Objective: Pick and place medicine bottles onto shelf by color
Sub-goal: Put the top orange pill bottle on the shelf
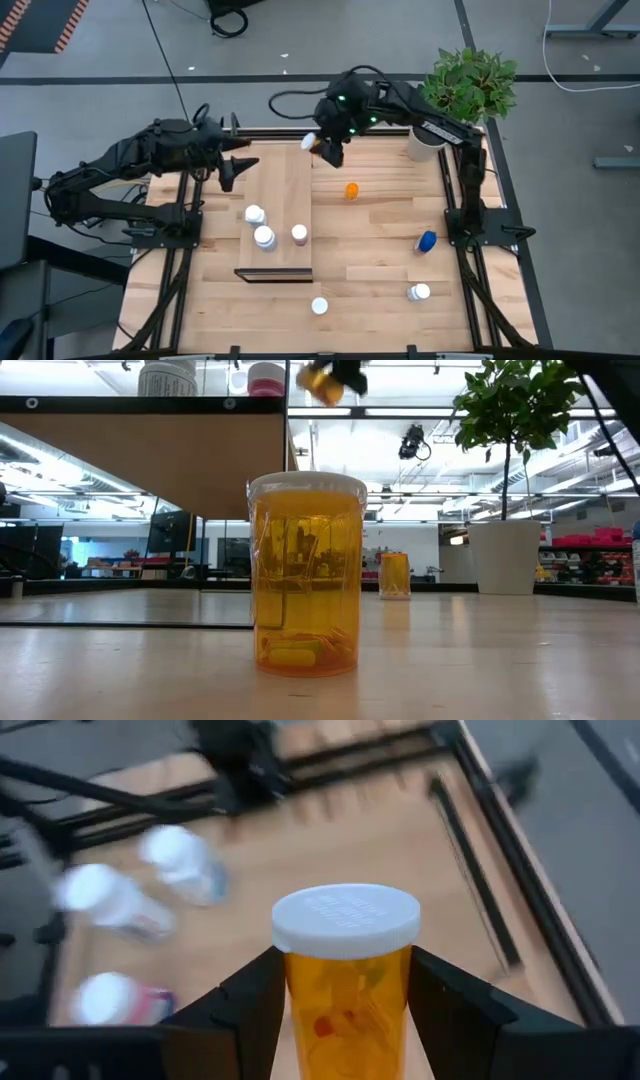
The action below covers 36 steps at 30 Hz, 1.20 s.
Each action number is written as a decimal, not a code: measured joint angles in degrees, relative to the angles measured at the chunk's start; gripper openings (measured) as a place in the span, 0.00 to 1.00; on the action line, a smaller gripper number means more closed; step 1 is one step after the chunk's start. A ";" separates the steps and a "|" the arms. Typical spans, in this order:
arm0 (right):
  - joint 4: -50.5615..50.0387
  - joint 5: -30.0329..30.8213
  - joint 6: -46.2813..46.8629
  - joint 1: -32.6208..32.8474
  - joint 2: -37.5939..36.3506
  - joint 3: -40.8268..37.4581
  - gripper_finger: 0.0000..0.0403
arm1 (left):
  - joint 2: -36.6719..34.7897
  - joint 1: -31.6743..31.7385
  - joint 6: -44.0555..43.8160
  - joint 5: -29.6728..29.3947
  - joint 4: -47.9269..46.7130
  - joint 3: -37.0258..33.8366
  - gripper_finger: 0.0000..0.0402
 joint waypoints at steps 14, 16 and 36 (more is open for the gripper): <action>2.10 0.53 -3.78 6.70 -0.61 -0.02 0.50 | 7.82 -0.03 15.29 12.11 17.35 0.00 0.71; 2.23 0.62 -2.90 6.62 -0.63 -0.02 0.50 | 8.86 -1.27 20.63 12.14 17.58 0.00 0.71; 2.26 -7.44 1.83 8.13 -0.63 -0.02 0.50 | 14.35 -3.69 54.54 10.05 17.00 -0.13 0.71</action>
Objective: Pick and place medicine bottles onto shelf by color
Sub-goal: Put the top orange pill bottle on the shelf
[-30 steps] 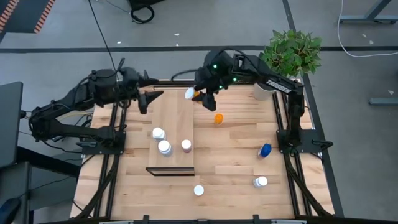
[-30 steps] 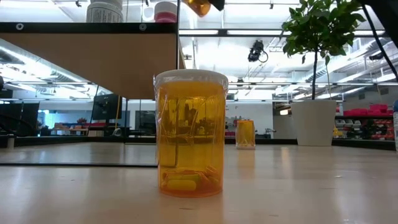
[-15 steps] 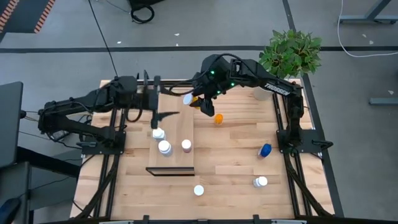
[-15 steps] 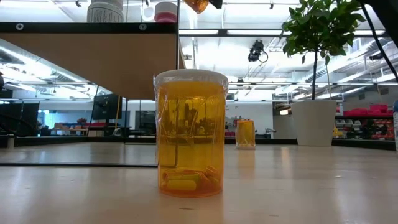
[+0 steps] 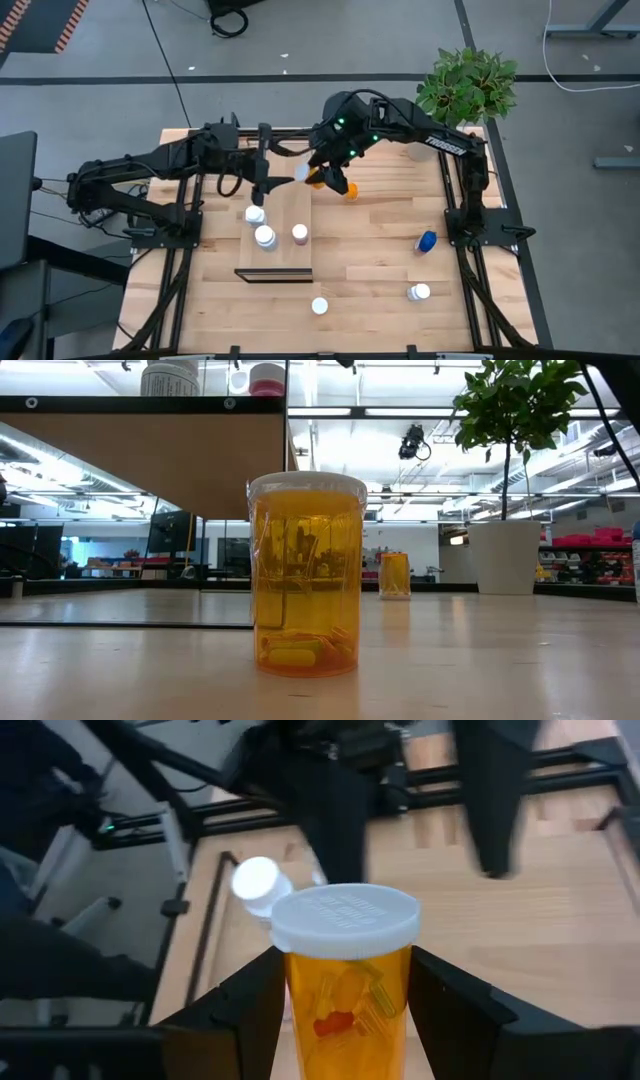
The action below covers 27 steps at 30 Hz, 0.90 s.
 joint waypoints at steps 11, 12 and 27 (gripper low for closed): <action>0.07 -1.58 1.18 1.46 -0.09 0.00 0.50 | 0.60 -2.65 0.30 2.32 3.43 0.04 0.71; 0.09 -1.54 1.33 1.38 -0.13 0.02 0.50 | 0.60 -3.05 0.39 2.35 3.85 0.04 0.71; 1.22 -1.87 3.91 1.71 0.07 -0.02 0.50 | 3.01 -5.91 1.02 2.45 8.13 0.13 0.71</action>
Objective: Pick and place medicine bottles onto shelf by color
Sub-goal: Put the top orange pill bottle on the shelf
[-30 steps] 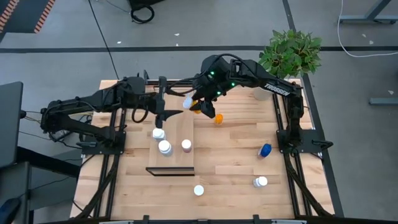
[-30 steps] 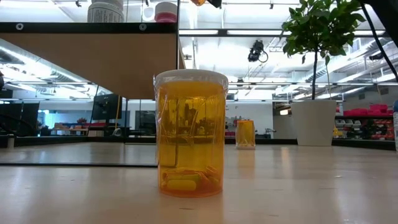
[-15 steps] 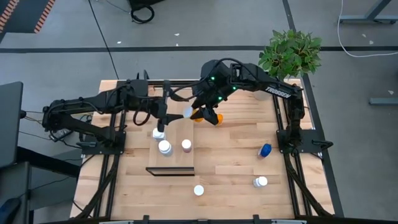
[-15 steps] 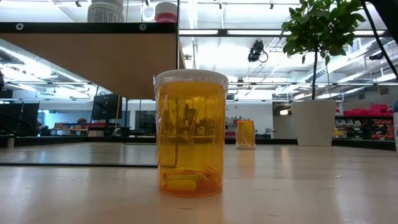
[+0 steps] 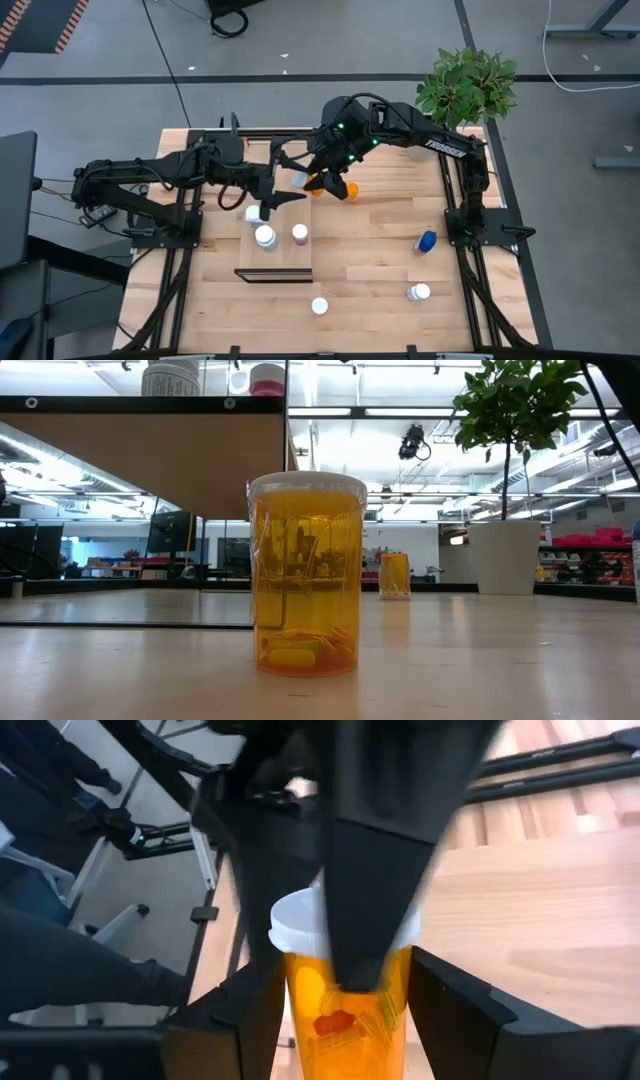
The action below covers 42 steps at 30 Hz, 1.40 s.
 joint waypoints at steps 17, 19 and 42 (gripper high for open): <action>0.17 -3.07 1.07 0.76 -0.02 0.00 0.50 | -0.07 -0.32 0.01 -0.11 -1.85 -0.02 0.71; 0.17 -3.14 1.07 0.76 -0.02 0.00 0.50 | -0.10 -0.34 0.00 -0.11 -2.39 -0.02 0.71; 0.71 -2.60 0.98 0.79 -0.02 -0.04 0.50 | -0.23 -0.34 -0.60 -0.03 -3.62 0.05 0.59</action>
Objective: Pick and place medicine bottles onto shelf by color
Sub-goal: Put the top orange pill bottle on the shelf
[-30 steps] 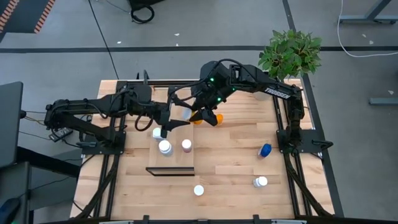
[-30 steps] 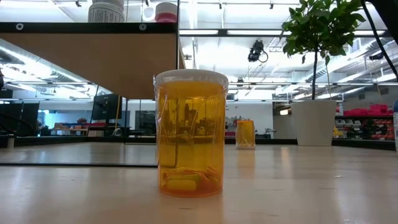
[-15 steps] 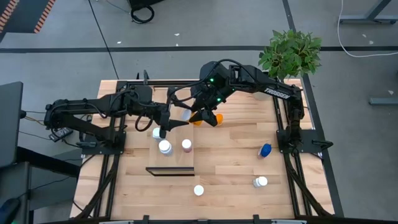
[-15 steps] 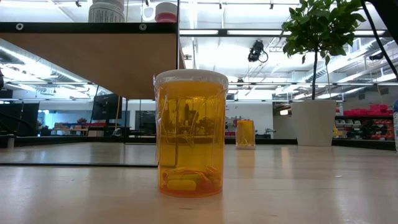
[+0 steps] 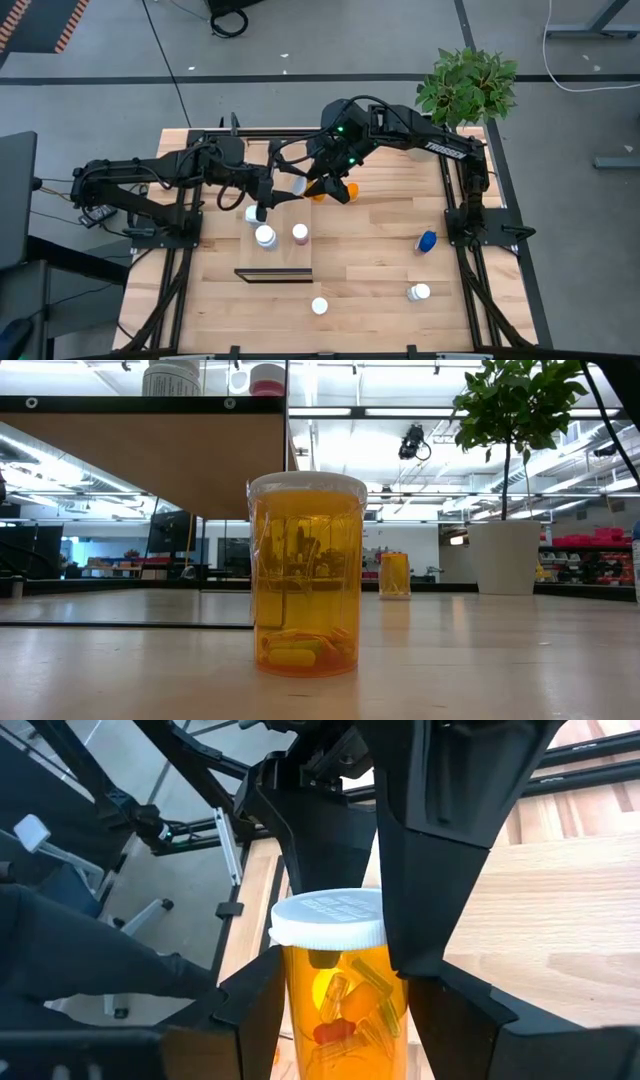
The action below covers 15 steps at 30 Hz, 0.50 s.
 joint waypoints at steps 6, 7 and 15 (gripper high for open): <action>-0.16 1.91 0.07 -0.22 0.00 0.00 0.52 | 0.02 0.02 0.11 -0.18 -0.29 0.00 0.57; -0.24 1.99 0.20 -0.24 0.00 0.00 0.52 | 0.02 0.02 0.05 -0.25 -0.32 -0.01 0.57; -0.29 2.39 0.07 -0.31 0.00 0.00 0.57 | 0.17 0.17 -0.94 -0.27 -0.59 -0.04 0.56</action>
